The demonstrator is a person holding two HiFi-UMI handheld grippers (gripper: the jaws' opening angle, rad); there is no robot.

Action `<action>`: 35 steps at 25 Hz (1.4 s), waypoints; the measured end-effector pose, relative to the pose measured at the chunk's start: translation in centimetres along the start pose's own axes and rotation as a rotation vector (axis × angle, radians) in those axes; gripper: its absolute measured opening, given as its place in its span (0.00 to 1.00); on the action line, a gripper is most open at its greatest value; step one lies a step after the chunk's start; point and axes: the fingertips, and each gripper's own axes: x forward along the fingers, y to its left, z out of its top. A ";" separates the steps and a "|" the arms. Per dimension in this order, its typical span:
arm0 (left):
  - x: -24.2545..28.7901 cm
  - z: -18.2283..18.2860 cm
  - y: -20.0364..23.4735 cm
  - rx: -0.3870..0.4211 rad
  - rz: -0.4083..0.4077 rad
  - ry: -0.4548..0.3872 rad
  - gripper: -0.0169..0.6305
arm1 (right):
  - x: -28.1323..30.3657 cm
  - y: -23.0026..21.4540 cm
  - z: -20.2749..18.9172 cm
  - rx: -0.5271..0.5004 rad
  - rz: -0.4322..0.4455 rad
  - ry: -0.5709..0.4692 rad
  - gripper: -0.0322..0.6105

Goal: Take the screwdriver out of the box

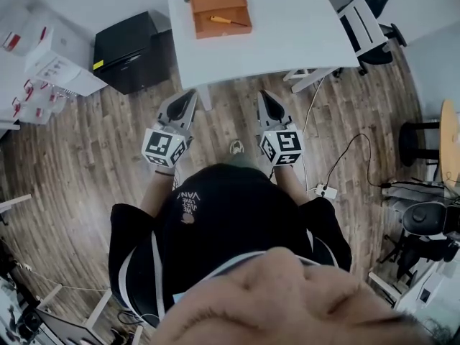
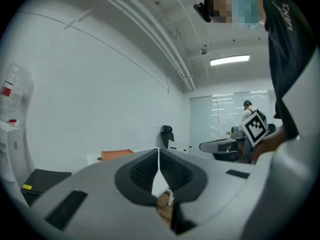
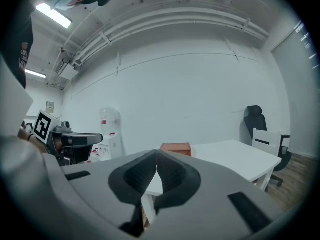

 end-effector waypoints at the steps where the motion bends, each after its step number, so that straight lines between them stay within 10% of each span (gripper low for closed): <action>1: 0.8 0.2 0.1 0.001 0.007 -0.003 0.05 | 0.5 -0.7 0.3 -0.005 0.007 -0.003 0.07; 23: 8.4 -0.5 2.5 -0.039 0.206 0.021 0.05 | 9.3 -7.8 0.1 -0.011 0.179 0.044 0.07; 35: 12.3 0.7 9.3 -0.043 0.159 0.003 0.05 | 16.7 -7.4 2.7 -0.043 0.155 0.026 0.07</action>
